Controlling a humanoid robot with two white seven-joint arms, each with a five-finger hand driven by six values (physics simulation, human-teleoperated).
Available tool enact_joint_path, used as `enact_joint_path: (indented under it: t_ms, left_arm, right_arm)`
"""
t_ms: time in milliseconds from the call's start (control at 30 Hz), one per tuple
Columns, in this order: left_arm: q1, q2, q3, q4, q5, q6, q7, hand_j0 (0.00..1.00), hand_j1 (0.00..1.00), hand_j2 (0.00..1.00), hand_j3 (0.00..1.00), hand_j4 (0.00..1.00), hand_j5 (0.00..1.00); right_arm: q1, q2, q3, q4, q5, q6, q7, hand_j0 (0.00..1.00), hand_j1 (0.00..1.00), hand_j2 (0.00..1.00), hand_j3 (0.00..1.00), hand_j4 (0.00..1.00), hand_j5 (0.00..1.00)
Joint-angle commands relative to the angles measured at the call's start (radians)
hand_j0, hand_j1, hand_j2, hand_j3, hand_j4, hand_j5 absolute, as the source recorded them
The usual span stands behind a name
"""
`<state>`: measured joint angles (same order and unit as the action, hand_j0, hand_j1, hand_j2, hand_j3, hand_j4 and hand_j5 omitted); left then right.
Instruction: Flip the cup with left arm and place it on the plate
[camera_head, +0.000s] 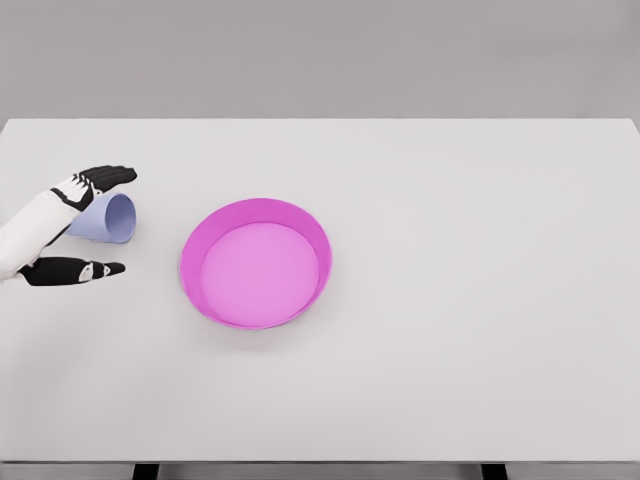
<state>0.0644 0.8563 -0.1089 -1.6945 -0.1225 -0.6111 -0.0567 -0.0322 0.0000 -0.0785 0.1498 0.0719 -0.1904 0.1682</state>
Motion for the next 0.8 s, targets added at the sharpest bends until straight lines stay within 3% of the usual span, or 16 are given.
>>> enact_joint_path:
  t_ms: [0, 167, 300, 533, 767]
  left_arm:
    - [0.000, 0.003, 0.002, -0.001, 0.006, 0.000, -0.018, 1.00, 1.00, 1.00, 1.00, 1.00, 1.00]
    - [-0.009, 0.001, 0.011, 0.010, -0.075, 0.000, -0.040, 1.00, 1.00, 1.00, 1.00, 1.00, 1.00]
    - [-0.055, 0.001, 0.026, 0.070, -0.081, 0.000, -0.081, 1.00, 1.00, 1.00, 1.00, 1.00, 1.00]
    - [-0.083, 0.000, 0.023, 0.193, -0.086, 0.000, -0.127, 1.00, 1.00, 1.00, 1.00, 1.00, 1.00]
    - [-0.110, -0.010, 0.015, 0.199, -0.081, 0.000, -0.127, 1.00, 1.00, 1.00, 1.00, 1.00, 1.00]
  right_arm:
    - [0.000, 0.000, -0.006, -0.004, 0.000, 0.000, -0.004, 1.00, 1.00, 1.00, 1.00, 1.00, 1.00]
    - [0.002, 0.000, -0.001, 0.001, 0.000, 0.000, -0.001, 1.00, 1.00, 1.00, 1.00, 1.00, 1.00]
    - [0.002, 0.000, -0.001, 0.001, 0.000, 0.000, -0.001, 1.00, 1.00, 1.00, 1.00, 1.00, 1.00]
    - [0.002, 0.000, -0.001, 0.001, 0.000, 0.000, -0.001, 1.00, 1.00, 1.00, 1.00, 1.00, 1.00]
    - [0.002, 0.000, -0.001, 0.001, 0.000, 0.000, -0.001, 1.00, 1.00, 1.00, 1.00, 1.00, 1.00]
